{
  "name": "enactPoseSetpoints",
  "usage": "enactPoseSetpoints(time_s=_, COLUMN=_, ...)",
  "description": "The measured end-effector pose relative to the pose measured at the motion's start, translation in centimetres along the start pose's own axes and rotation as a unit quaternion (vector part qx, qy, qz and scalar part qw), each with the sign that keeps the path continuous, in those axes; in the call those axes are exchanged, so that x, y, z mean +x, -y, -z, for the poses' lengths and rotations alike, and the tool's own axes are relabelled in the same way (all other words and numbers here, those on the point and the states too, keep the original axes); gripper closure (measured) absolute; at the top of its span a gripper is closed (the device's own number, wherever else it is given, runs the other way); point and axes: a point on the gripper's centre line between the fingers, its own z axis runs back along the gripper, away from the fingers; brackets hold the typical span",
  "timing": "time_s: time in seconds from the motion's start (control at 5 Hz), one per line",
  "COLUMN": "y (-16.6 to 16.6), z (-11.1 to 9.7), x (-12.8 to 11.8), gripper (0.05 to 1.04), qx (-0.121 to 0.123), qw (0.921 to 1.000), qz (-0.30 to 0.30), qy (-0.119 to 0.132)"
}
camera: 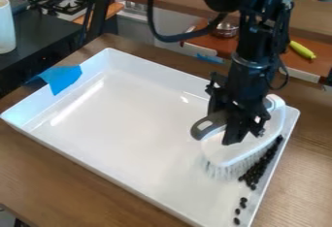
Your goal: Sweep into pile
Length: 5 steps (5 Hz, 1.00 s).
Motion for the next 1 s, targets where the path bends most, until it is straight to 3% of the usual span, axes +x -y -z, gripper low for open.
enactPoseSetpoints(time_s=0.2, y=0.4, z=0.1, x=-1.2, gripper=0.598, qx=-0.006, qw=0.9999, qz=0.009, qy=-0.007)
enactPoseSetpoints(time_s=0.4, y=0.4, z=-0.3, x=-1.1, gripper=0.598, qx=-0.019, qw=0.9998, qz=-0.002, qy=0.003)
enactPoseSetpoints(time_s=0.6, y=-1.3, z=-1.4, x=-1.7, gripper=0.597, qx=-0.053, qw=0.9962, qz=-0.064, qy=0.026)
enactPoseSetpoints(time_s=0.8, y=-4.2, z=-4.2, x=-3.1, gripper=0.598, qx=-0.105, qw=0.9746, qz=-0.186, qy=0.068)
enactPoseSetpoints(time_s=1.0, y=-6.9, z=-7.3, x=-5.1, gripper=0.598, qx=-0.142, qw=0.9544, qz=-0.244, qy=0.096)
